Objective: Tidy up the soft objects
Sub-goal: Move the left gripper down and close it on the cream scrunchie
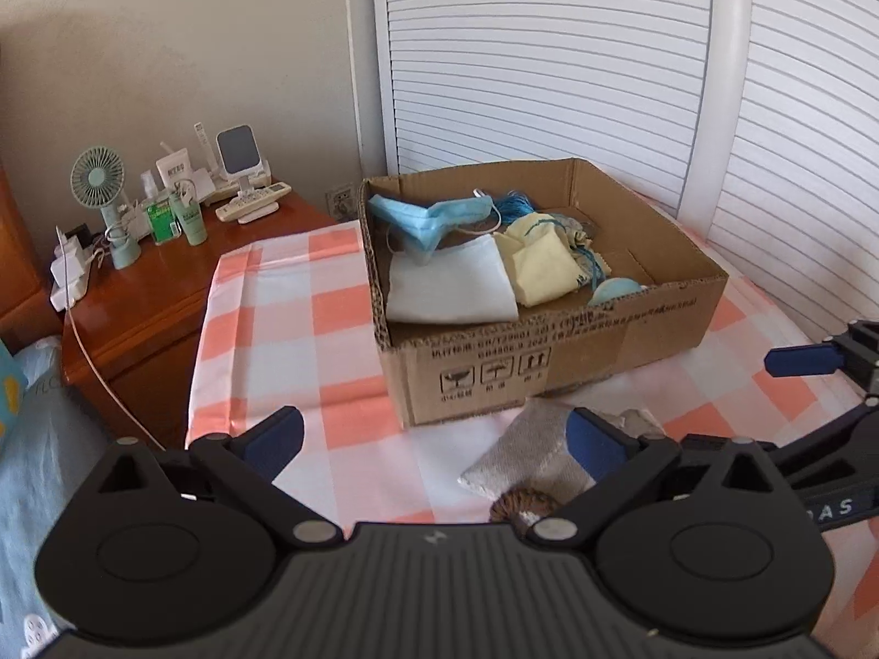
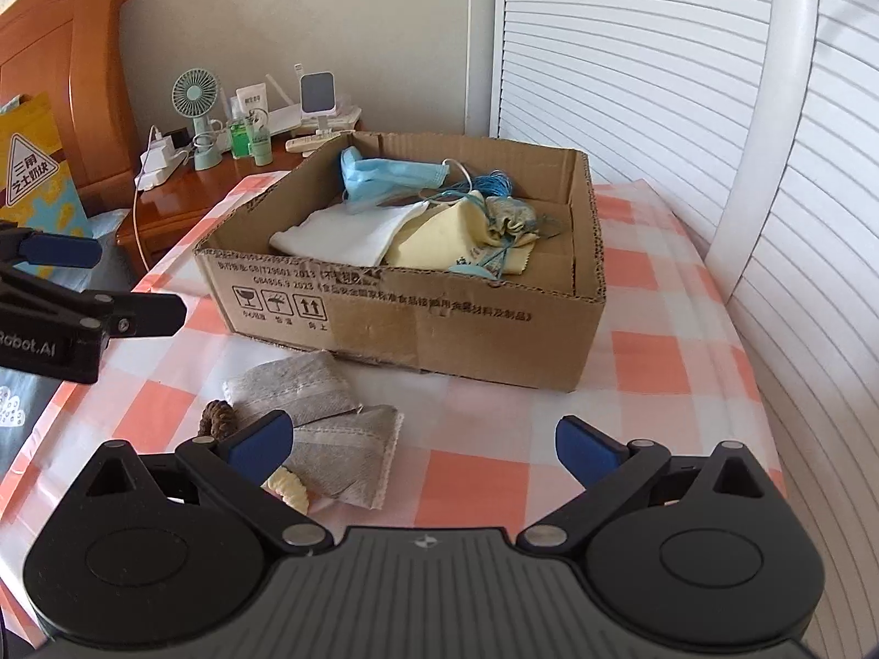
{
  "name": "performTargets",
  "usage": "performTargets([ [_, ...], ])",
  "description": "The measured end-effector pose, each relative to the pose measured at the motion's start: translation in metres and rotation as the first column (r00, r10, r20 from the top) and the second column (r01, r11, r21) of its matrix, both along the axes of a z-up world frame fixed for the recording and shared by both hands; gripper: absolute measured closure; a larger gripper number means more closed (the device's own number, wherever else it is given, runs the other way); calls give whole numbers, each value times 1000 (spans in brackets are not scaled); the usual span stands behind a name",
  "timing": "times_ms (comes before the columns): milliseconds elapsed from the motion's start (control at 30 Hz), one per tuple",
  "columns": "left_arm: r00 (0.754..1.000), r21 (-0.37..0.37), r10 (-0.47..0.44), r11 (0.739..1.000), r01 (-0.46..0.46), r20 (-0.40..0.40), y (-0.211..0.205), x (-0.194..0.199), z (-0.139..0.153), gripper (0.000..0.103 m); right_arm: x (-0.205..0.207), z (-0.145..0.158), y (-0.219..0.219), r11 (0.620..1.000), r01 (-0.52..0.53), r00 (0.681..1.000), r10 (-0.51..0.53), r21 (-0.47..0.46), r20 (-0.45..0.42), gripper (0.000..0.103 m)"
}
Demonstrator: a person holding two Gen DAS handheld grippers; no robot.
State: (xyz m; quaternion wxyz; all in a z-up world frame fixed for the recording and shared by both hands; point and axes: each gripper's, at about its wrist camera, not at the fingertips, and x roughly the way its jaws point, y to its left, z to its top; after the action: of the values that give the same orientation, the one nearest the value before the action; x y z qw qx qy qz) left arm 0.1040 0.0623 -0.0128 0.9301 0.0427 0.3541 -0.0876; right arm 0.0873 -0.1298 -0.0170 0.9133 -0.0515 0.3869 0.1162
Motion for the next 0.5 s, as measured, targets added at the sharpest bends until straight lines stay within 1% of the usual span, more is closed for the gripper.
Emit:
performTargets([
  [67,1000,-21,8,1000,-9,-16,1,-10,-8,1,1,-5,4,1000,-6,1000,6,-2,-10,0],
  [200,999,-23,25,999,-26,-27,2,-24,-20,1,4,-16,6,1000,1,999,0,29,-38,0],
  [333,999,-38,40,998,-41,-37,7,-38,-29,1,7,-27,9,1000,-1,999,3,30,-48,0],
  [433,997,-18,65,998,-66,-42,8,-41,-31,1,13,-32,10,999,-7,998,10,40,-68,0],
  [500,997,2,74,997,-74,-35,8,-43,-30,1,16,-34,14,999,-15,998,17,29,-68,0],
])
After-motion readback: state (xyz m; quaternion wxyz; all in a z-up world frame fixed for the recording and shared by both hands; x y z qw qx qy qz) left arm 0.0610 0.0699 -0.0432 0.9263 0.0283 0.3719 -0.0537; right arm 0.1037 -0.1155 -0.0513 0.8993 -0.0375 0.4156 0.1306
